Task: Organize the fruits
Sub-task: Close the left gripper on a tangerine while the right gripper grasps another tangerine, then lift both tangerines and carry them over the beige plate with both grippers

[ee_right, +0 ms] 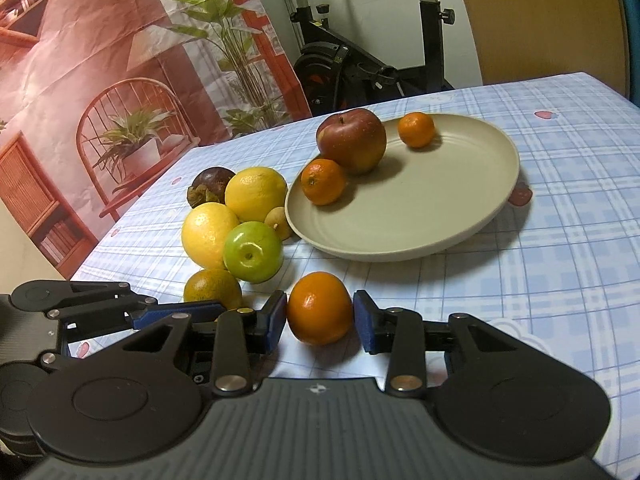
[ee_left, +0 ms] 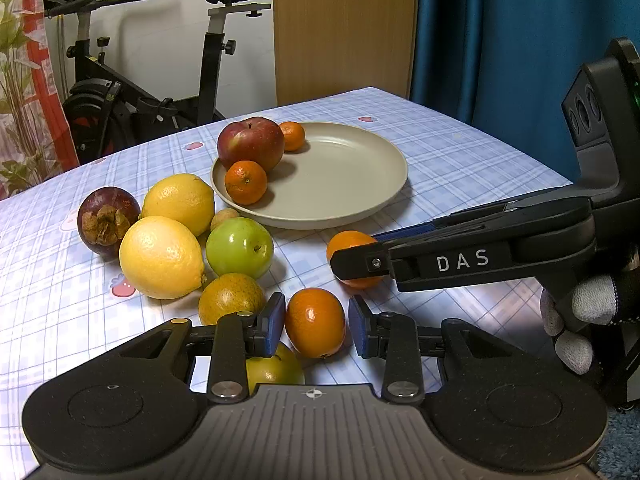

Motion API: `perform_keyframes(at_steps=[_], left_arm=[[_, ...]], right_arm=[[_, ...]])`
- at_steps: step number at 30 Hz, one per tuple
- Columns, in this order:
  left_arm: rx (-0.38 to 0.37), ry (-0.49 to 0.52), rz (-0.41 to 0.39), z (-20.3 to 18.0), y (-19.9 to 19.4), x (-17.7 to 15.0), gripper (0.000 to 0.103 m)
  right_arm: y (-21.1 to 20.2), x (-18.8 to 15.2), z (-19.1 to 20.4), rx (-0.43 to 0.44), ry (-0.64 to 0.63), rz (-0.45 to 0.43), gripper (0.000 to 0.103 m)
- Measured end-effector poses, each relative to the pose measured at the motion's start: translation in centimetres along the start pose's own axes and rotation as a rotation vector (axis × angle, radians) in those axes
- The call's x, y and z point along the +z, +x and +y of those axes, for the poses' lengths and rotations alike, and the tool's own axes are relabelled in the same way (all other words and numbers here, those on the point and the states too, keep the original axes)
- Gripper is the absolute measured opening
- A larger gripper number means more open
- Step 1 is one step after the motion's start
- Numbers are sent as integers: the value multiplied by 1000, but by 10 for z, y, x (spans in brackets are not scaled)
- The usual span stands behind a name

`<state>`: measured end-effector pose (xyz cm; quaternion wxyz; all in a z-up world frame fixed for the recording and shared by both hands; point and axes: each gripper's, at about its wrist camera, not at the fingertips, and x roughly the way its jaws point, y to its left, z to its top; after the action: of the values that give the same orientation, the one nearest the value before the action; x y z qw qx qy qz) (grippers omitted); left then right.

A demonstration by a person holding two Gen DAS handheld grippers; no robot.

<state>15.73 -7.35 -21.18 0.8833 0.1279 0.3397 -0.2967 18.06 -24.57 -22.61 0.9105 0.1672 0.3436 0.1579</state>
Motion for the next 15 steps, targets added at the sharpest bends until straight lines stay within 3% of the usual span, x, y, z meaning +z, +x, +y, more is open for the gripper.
perform_keyframes(at_steps=[15], left_arm=[[12,19,-25,-2,-11,7,34]], right_arm=[[-8,3,0,1,8,-18,39]])
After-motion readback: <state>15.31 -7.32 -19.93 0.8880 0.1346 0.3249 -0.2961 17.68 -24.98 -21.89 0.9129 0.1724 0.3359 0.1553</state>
